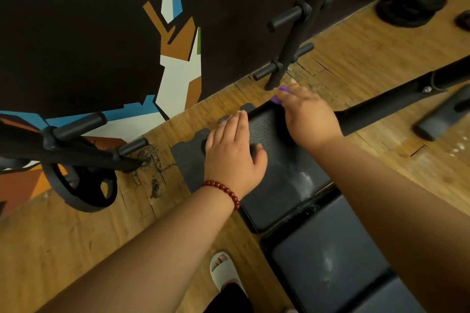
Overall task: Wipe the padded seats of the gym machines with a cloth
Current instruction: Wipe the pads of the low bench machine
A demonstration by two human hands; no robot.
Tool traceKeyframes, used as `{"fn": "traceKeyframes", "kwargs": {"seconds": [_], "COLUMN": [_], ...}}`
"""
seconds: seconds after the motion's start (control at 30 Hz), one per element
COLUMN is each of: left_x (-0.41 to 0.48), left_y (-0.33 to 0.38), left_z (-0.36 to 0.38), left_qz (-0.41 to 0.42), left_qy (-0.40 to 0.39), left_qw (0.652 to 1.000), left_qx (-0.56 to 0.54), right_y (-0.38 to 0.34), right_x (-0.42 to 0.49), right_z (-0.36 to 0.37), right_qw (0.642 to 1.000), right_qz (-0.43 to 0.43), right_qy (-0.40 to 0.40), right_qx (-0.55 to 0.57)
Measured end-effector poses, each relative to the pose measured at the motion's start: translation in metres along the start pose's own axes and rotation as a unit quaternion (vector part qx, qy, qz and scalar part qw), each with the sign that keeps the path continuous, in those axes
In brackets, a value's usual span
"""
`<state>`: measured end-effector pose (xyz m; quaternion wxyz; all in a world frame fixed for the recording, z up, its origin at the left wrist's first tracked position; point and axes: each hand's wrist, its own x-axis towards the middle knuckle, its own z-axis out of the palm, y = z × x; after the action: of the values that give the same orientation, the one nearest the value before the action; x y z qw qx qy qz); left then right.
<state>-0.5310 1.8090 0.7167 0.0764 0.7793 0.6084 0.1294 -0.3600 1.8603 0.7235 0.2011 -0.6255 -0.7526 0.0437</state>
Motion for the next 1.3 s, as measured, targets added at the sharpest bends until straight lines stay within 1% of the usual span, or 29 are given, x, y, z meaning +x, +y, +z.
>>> {"fn": "traceKeyframes", "kwargs": {"seconds": [0.03,0.07,0.1,0.2,0.23,0.27,0.3,0.37,0.4,0.43,0.47,0.53,0.6,0.63,0.67,0.73,0.77,0.8,0.83,0.9,0.93,0.97,1.03,1.07,1.17,1.2,1.23,1.3], "left_x": [0.001,0.002,0.004,0.006,0.006,0.005,0.005,0.005,0.005,0.006,0.007,0.007,0.007,0.008,0.008,0.008,0.008,0.008,0.009,0.009,0.009,0.009,0.008,0.008,0.008,0.008,0.008,0.007], "left_y": [-0.005,-0.011,-0.017,-0.035,-0.038,-0.041,-0.044,-0.050,-0.053,-0.055,-0.056,-0.058,-0.058,-0.058,-0.058,-0.059,-0.059,-0.059,-0.059,-0.059,-0.058,-0.058,-0.057,-0.056,-0.053,-0.053,-0.052,-0.049], "left_z": [-0.004,-0.007,-0.009,-0.014,-0.015,-0.016,-0.016,-0.015,-0.015,-0.015,-0.013,-0.010,-0.009,-0.009,-0.009,-0.010,-0.010,-0.009,-0.009,-0.009,-0.009,-0.010,-0.012,-0.014,-0.017,-0.017,-0.018,-0.019], "left_qz": [0.004,0.008,0.010,0.035,0.051,0.068,0.080,0.076,0.067,0.063,0.064,0.068,0.072,0.077,0.082,0.088,0.088,0.086,0.082,0.075,0.070,0.064,0.056,0.054,0.041,0.036,0.030,0.011], "left_qy": [0.000,0.001,0.000,-0.027,-0.033,-0.036,-0.034,-0.034,-0.033,-0.025,-0.014,-0.008,-0.021,-0.023,-0.021,-0.029,-0.031,-0.031,-0.029,-0.027,-0.025,-0.023,-0.023,-0.025,-0.034,-0.035,-0.036,-0.044], "left_qw": [1.000,1.000,1.000,0.999,0.998,0.997,0.996,0.994,0.993,0.991,0.989,0.988,0.988,0.988,0.988,0.988,0.987,0.988,0.988,0.986,0.986,0.986,0.986,0.986,0.987,0.987,0.987,0.987], "left_qx": [-0.005,-0.002,0.002,0.003,-0.006,-0.019,-0.034,-0.074,-0.096,-0.116,-0.130,-0.139,-0.133,-0.131,-0.129,-0.126,-0.127,-0.128,-0.131,-0.143,-0.151,-0.155,-0.154,-0.154,-0.155,-0.153,-0.152,-0.153], "right_y": [-0.004,-0.013,-0.023,-0.036,-0.032,-0.027,-0.023,-0.017,-0.020,-0.026,-0.033,-0.043,-0.039,-0.033,-0.027,-0.020,-0.022,-0.029,-0.039,-0.057,-0.059,-0.056,-0.040,-0.029,-0.026,-0.036,-0.047,-0.060], "right_x": [0.001,-0.001,-0.004,-0.017,-0.015,-0.010,-0.004,0.008,0.010,0.009,0.006,-0.009,-0.015,-0.011,-0.005,0.007,0.011,0.011,0.006,-0.011,-0.018,-0.021,-0.019,-0.015,-0.003,-0.005,-0.010,-0.022], "right_z": [0.002,0.004,0.007,0.017,0.015,0.011,0.005,0.004,0.007,0.011,0.014,0.021,0.017,0.013,0.010,0.005,0.006,0.009,0.014,0.021,0.024,0.022,0.016,0.014,0.012,0.017,0.023,0.029], "right_qw": [0.999,0.999,0.999,0.993,0.991,0.992,0.996,0.999,0.999,0.998,0.999,0.997,0.991,0.991,0.994,0.998,0.997,0.998,0.999,0.997,0.993,0.991,0.988,0.990,0.999,0.999,0.998,0.985], "right_qz": [0.035,0.042,0.026,-0.087,-0.117,-0.114,-0.082,0.016,0.043,0.048,0.028,-0.056,-0.111,-0.117,-0.096,-0.006,0.022,0.031,0.018,-0.053,-0.084,-0.107,-0.136,-0.125,-0.017,-0.014,-0.040,-0.146], "right_qy": [-0.006,-0.012,-0.024,-0.059,-0.046,-0.046,-0.045,-0.035,-0.019,-0.027,-0.030,-0.041,-0.053,-0.054,-0.059,-0.061,-0.060,-0.057,-0.050,-0.024,-0.026,-0.036,-0.057,-0.055,-0.022,-0.015,-0.017,-0.040], "right_qx": [-0.002,0.001,0.004,0.056,0.042,0.025,0.012,-0.017,-0.020,-0.027,-0.006,0.042,0.042,0.021,0.006,-0.021,-0.031,-0.024,-0.003,0.055,0.072,0.077,0.050,0.034,0.025,0.034,0.052,0.087]}}
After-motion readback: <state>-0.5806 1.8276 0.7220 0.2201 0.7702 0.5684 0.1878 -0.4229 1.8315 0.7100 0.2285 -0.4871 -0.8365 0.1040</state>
